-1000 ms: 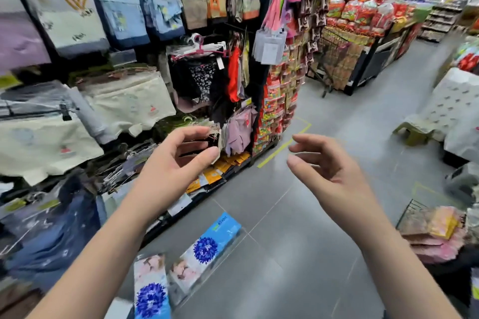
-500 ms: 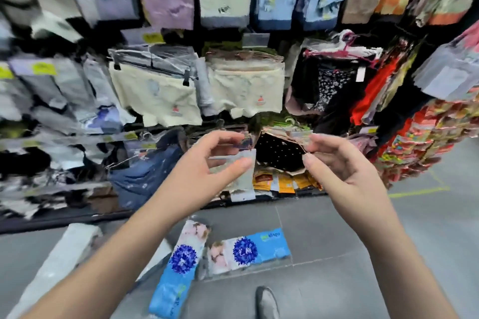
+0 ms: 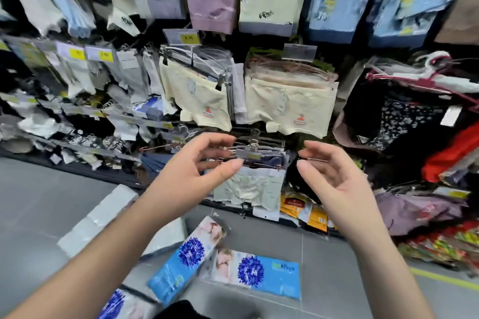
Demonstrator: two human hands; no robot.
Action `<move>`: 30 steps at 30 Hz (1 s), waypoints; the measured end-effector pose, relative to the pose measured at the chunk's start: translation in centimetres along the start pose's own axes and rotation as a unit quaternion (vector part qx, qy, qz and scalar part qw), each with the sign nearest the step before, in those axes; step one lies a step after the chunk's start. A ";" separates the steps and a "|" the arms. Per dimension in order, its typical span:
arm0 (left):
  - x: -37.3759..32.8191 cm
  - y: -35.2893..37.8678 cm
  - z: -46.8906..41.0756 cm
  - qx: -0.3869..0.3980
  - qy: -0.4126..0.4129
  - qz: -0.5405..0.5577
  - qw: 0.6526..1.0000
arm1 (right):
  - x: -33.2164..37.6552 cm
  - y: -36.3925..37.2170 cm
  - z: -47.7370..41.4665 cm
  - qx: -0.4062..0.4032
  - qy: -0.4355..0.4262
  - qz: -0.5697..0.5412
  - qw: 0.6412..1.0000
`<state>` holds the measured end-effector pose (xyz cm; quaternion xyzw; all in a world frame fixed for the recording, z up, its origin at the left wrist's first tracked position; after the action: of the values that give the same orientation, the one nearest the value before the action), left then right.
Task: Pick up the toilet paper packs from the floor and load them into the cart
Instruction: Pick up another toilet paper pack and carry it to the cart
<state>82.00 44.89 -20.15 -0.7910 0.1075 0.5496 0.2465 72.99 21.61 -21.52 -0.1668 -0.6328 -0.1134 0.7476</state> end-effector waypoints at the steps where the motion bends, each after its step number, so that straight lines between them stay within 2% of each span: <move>1: 0.3 0.3 -0.2 0.003 -0.002 -0.007 1.000 | -0.6 -0.3 -0.4 0.004 0.006 -0.001 1.000; 6: 3.1 1.6 -0.6 0.014 -0.032 -0.004 0.999 | -4.4 -1.4 -1.7 -0.003 0.057 -0.001 0.998; 14: 14.6 4.4 0.3 0.015 -0.121 0.041 0.992 | -13.8 -2.0 -3.8 -0.040 0.124 0.023 0.991; 21: 29.5 6.6 3.8 -0.036 -0.199 0.039 0.979 | -29.1 -1.6 -7.1 -0.045 0.229 0.029 0.972; 30: 49.2 14.1 9.6 -0.055 -0.247 0.020 0.967 | -50.5 0.4 -10.7 -0.073 0.284 0.051 0.955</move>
<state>86.24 42.69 -71.98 -0.6405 0.0284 0.7381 0.2102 74.08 15.66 -72.74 -0.2139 -0.3752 -0.1637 0.8869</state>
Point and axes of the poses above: each hand's wrist, its own z-axis away from the middle knuckle, its own y-axis out of the palm, x = y × z, the point moved 6 cm from there along -z, towards the middle knuckle, and after that the axes turned 15 degrees about y, right-handed, at the moved point
